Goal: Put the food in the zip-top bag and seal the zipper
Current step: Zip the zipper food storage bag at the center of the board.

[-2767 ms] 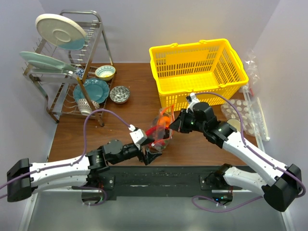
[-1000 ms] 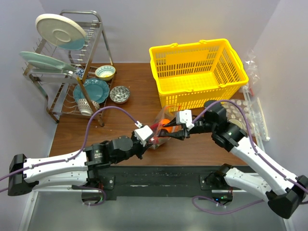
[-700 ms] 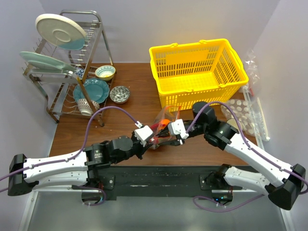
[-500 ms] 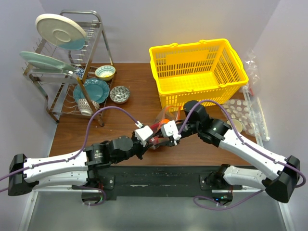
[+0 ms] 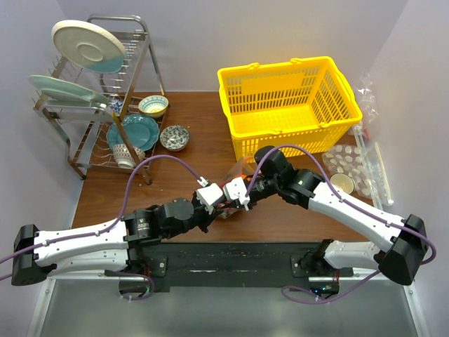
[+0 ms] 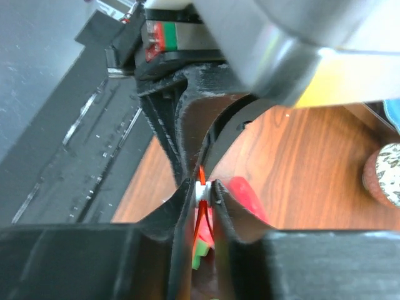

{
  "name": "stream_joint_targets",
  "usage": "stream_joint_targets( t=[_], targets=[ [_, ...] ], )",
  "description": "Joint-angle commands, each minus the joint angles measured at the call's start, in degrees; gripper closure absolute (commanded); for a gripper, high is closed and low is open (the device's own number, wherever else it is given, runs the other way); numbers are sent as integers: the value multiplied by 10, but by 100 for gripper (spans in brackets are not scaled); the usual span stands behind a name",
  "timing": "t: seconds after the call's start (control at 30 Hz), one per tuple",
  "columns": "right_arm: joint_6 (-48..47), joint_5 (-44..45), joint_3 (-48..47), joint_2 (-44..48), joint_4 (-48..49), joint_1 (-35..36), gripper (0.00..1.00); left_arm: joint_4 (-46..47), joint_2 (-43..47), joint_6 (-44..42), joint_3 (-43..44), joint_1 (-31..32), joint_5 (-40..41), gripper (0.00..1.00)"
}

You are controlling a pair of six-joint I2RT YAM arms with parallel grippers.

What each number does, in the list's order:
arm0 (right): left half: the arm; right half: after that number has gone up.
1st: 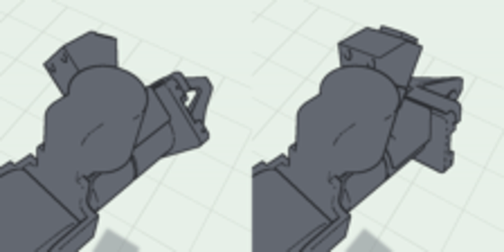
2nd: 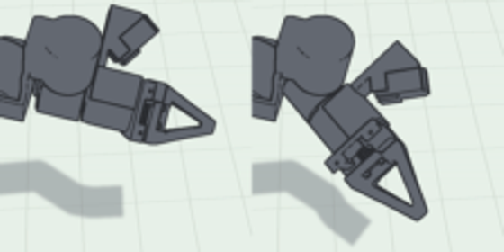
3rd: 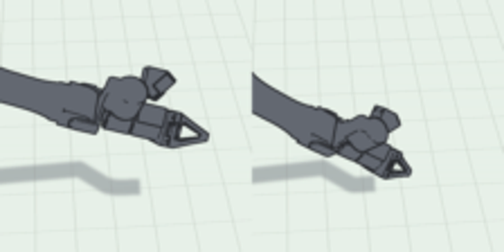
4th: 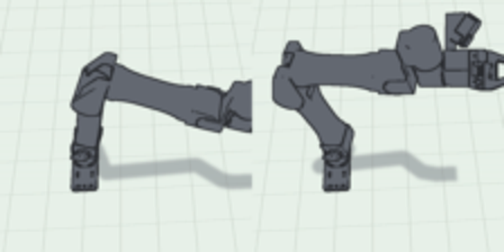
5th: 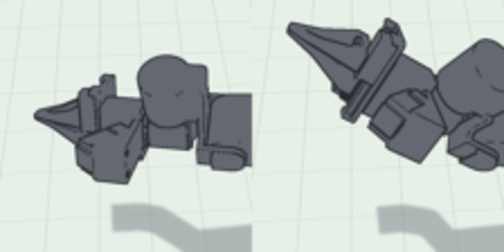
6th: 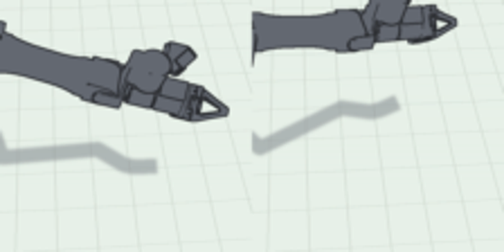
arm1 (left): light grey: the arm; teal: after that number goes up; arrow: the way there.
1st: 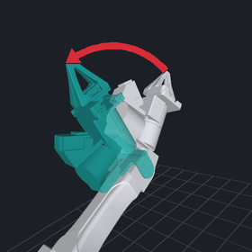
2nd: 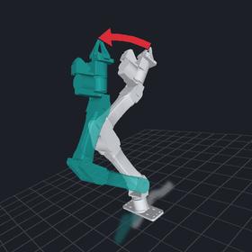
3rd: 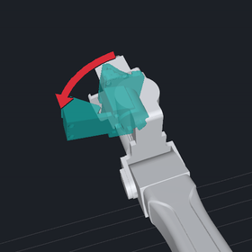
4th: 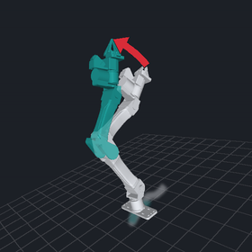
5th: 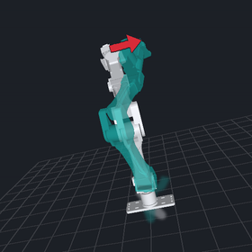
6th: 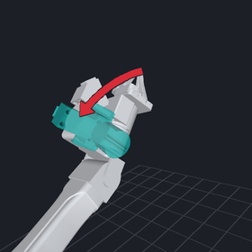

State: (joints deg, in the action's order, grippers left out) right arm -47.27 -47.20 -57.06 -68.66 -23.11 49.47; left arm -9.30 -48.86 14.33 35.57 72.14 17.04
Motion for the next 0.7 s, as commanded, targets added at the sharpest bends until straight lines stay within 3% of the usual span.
stream_joint_targets(
  t=[0.0, 0.03, 0.13, 0.3, 0.5, 0.67],
  targets=[
    [-14, 4, -38, -9, -26, 2, 94, 17, 11, 0, 28, 4, 6, 100],
    [-16, 7, -45, -10, -31, 2, 100, 13, 11, 0, 29, 4, 10, 100],
    [-15, 23, -49, -6, -43, 2, 100, -3, 20, 12, 33, 4, 41, 100],
    [0, 43, -32, 19, -33, 2, 100, -61, 73, 55, 35, 0, 172, 100],
    [25, 67, -4, 49, -16, 2, 100, -164, 108, 90, 63, -42, 252, 100],
    [74, 141, 10, 78, -7, 1, 100, -278, 101, 113, 117, -74, 311, 100]
  ],
)
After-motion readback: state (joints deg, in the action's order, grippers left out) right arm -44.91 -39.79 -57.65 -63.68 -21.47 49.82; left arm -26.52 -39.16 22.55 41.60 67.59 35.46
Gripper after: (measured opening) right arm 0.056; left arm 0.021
